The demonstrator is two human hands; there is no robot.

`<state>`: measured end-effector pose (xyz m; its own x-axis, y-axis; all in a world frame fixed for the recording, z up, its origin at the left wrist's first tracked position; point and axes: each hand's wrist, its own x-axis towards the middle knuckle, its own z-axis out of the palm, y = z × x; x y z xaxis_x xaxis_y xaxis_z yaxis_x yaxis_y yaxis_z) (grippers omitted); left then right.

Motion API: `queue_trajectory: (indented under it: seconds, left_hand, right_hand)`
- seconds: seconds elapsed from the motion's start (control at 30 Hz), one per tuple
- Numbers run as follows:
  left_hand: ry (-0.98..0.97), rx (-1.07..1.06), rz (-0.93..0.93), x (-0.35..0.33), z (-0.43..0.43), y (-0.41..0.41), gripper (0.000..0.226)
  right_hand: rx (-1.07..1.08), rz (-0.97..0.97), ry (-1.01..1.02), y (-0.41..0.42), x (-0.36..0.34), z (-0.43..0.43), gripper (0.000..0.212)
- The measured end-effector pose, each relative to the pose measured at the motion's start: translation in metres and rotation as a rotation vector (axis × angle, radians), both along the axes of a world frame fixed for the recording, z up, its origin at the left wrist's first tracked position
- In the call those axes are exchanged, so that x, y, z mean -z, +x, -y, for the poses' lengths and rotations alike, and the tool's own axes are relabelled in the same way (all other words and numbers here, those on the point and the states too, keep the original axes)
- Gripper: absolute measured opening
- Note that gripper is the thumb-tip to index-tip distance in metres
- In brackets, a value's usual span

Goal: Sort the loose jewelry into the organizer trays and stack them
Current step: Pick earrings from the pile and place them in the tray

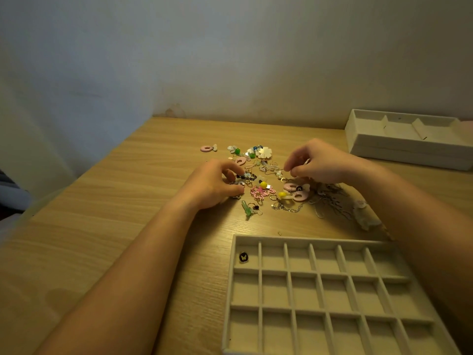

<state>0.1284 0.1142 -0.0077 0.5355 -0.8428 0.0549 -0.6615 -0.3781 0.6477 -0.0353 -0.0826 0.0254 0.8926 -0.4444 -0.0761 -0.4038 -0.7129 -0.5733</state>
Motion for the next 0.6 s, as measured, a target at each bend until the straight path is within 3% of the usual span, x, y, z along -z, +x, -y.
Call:
queue_trajectory:
  seconds: [0.33, 0.47, 0.6]
  left_hand:
    - [-0.1, -0.022, -0.141, 0.0, -0.003, 0.009, 0.031]
    - [-0.197, -0.075, -0.284, -0.006, -0.011, 0.017, 0.02]
    - [-0.215, -0.169, -0.168, -0.002, -0.01, 0.025, 0.016]
  right_hand:
    - [0.119, 0.105, 0.026, -0.002, 0.003, 0.007, 0.021]
    - [0.09, 0.147, 0.046, 0.005, 0.001, 0.001, 0.02]
    - [-0.017, 0.127, 0.043, 0.023, -0.001, -0.013, 0.017]
